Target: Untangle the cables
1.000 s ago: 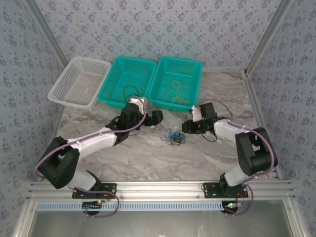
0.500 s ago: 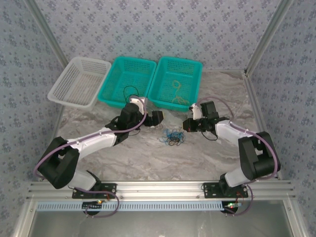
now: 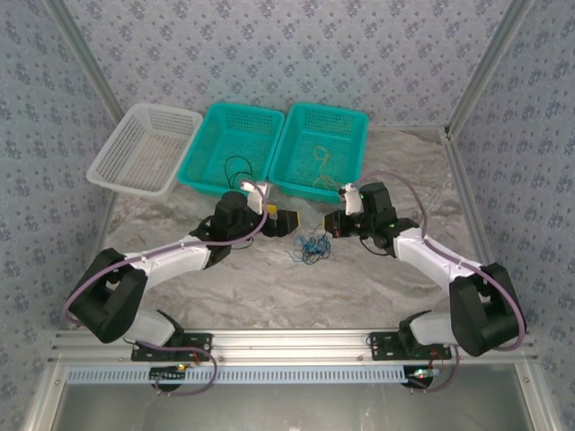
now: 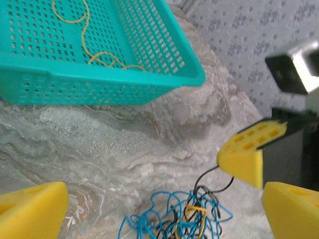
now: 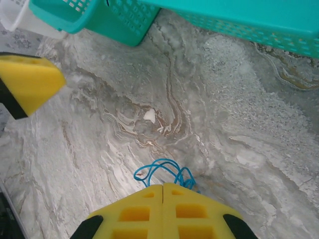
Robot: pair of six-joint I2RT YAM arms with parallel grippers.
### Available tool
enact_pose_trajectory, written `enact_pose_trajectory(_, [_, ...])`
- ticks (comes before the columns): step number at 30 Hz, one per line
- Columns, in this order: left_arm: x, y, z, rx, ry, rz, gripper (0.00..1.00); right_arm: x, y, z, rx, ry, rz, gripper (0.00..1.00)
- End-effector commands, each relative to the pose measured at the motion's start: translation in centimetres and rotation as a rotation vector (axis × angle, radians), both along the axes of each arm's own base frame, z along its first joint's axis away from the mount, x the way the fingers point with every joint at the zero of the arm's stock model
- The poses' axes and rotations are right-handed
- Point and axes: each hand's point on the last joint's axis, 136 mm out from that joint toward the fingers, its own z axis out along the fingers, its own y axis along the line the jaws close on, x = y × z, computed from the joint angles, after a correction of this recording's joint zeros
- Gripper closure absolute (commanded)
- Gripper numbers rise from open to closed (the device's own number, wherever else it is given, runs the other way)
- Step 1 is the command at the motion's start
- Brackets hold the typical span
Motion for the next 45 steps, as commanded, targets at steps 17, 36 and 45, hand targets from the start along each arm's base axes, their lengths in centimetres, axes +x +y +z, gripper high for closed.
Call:
enact_pose_trajectory(17, [-4.5, -1.3, 1.8, 0.093, -0.332, -0.261, 0.01, 0.1, 4.2, 4.1, 0.145, -0.052, -0.088, 1.00])
enact_pose_trajectory(36, [-2.4, -5.8, 0.8, 0.135, -0.480, -0.233, 0.22, -1.0, 5.8, 8.8, 0.278, -0.072, -0.039, 1.00])
enact_pose_trajectory(45, [-1.4, -6.5, 0.6, 0.123, -0.492, -0.155, 0.54, -1.2, 6.1, 9.1, 0.293, -0.079, -0.057, 1.00])
